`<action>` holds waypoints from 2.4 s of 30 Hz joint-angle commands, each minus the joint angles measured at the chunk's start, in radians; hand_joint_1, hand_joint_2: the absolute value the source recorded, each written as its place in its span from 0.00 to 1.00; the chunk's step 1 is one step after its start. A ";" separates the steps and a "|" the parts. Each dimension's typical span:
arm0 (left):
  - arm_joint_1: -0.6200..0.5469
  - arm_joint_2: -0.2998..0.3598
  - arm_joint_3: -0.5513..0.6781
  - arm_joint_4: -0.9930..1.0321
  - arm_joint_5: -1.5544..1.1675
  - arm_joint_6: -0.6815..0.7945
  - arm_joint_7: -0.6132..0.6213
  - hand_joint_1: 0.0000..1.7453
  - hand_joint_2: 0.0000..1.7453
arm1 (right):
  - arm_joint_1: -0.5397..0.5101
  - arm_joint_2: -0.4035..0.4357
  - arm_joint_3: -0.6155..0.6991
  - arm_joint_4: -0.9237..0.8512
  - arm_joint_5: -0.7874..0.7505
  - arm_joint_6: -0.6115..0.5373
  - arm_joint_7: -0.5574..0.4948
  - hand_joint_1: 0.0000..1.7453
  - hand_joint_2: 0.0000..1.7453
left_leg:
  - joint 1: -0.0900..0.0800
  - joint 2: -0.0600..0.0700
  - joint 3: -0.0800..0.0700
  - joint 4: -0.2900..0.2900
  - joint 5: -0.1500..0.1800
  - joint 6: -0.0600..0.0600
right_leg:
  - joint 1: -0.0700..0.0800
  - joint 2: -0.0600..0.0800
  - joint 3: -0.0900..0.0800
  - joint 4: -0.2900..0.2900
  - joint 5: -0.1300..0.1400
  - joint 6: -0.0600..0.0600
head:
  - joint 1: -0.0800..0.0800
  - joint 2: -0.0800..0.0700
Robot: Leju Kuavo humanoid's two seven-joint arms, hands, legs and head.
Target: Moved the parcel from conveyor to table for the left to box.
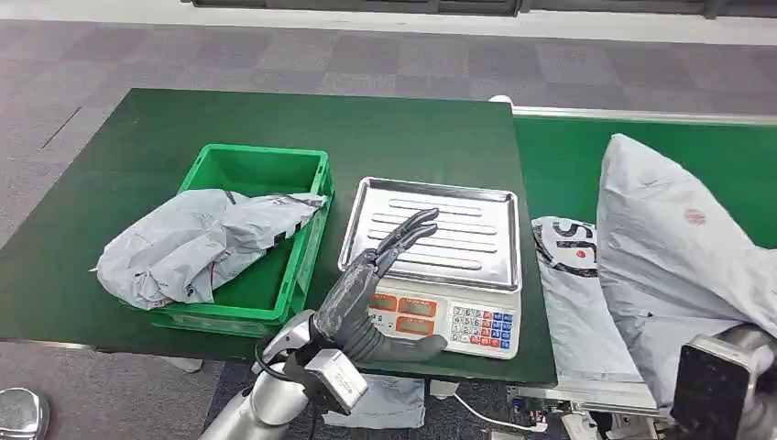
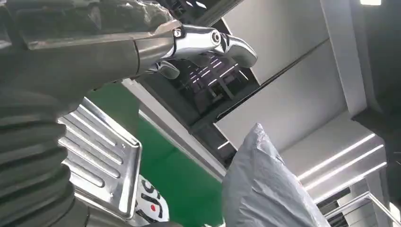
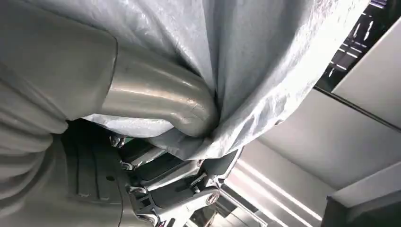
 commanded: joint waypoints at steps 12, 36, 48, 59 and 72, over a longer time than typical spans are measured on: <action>-0.007 0.025 0.000 0.026 -0.001 -0.004 0.005 0.00 1.00 | -0.034 -0.010 -0.001 0.093 -0.019 0.012 -0.016 1.00 1.00 | 0.001 0.002 0.003 -0.003 0.000 0.000 | 0.001 0.002 0.003 -0.004 0.001 -0.001 | 0.000 0.000; -0.047 0.018 -0.017 0.081 0.004 -0.009 0.002 0.00 1.00 | -0.040 -0.017 -0.014 0.097 -0.010 0.033 0.010 1.00 1.00 | 0.000 0.001 0.002 -0.001 0.000 0.000 | 0.001 0.000 0.002 -0.002 0.001 -0.001 | 0.000 0.000; -0.038 0.021 -0.017 0.075 0.007 -0.011 0.001 0.00 1.00 | -0.050 -0.004 -0.027 0.112 0.017 0.077 0.011 1.00 1.00 | 0.001 0.001 0.002 -0.001 0.000 0.000 | 0.001 0.001 0.002 -0.002 0.001 -0.001 | 0.000 0.000; -0.044 0.023 -0.018 0.084 0.004 -0.016 -0.002 0.00 1.00 | -0.064 -0.005 -0.025 0.115 0.018 0.077 0.021 1.00 1.00 | 0.000 0.001 0.001 -0.001 0.000 0.000 | 0.001 0.001 0.001 -0.002 0.001 -0.001 | 0.000 0.000; -0.058 0.026 -0.034 0.101 0.000 -0.028 0.000 0.00 1.00 | -0.055 -0.003 -0.030 0.111 0.007 0.068 0.011 1.00 1.00 | 0.001 0.000 0.002 -0.001 0.000 0.000 | 0.001 0.000 0.002 -0.002 0.001 -0.001 | 0.000 0.000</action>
